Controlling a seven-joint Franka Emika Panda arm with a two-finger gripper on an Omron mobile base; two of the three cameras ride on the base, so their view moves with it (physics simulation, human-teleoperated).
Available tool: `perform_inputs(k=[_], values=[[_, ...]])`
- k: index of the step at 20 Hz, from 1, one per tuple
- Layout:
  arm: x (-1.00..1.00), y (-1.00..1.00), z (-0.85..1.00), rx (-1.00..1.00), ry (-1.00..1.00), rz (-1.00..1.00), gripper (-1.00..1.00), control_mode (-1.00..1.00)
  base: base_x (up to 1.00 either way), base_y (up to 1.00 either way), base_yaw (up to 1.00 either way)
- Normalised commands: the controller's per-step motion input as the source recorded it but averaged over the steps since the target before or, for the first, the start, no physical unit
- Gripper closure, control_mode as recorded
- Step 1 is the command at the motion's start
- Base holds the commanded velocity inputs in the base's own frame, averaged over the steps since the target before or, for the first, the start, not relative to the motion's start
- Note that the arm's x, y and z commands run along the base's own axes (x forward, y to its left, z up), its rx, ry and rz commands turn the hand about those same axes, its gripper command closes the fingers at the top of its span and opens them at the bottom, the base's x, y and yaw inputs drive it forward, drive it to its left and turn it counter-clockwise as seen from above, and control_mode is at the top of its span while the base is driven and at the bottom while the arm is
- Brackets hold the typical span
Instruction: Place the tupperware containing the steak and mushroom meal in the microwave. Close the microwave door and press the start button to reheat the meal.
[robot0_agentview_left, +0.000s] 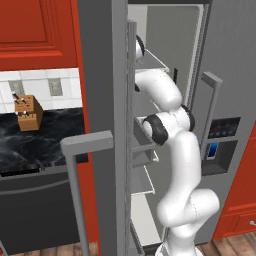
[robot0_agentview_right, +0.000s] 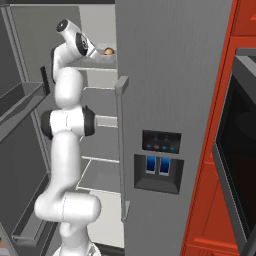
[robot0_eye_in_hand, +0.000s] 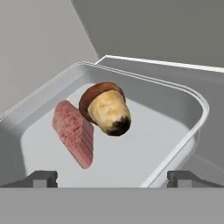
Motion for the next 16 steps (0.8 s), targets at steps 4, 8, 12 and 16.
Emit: perform_inputs(k=[4,8,12,16], values=[[0.33,0.00,-0.31,0.00,0.00,-0.03,-1.00,-1.00,0.00,0.00,0.00],[0.34,0.00,-0.61,0.00,0.05,-0.02,1.00,-1.00,0.00,0.00,0.00],[0.23,0.00,-0.76,0.00,0.10,-0.03,1.00,-1.00,0.00,0.00,0.00],[-0.03,0.00,-0.44,0.00,0.08,-0.04,1.00,-1.00,0.00,0.00,0.00]])
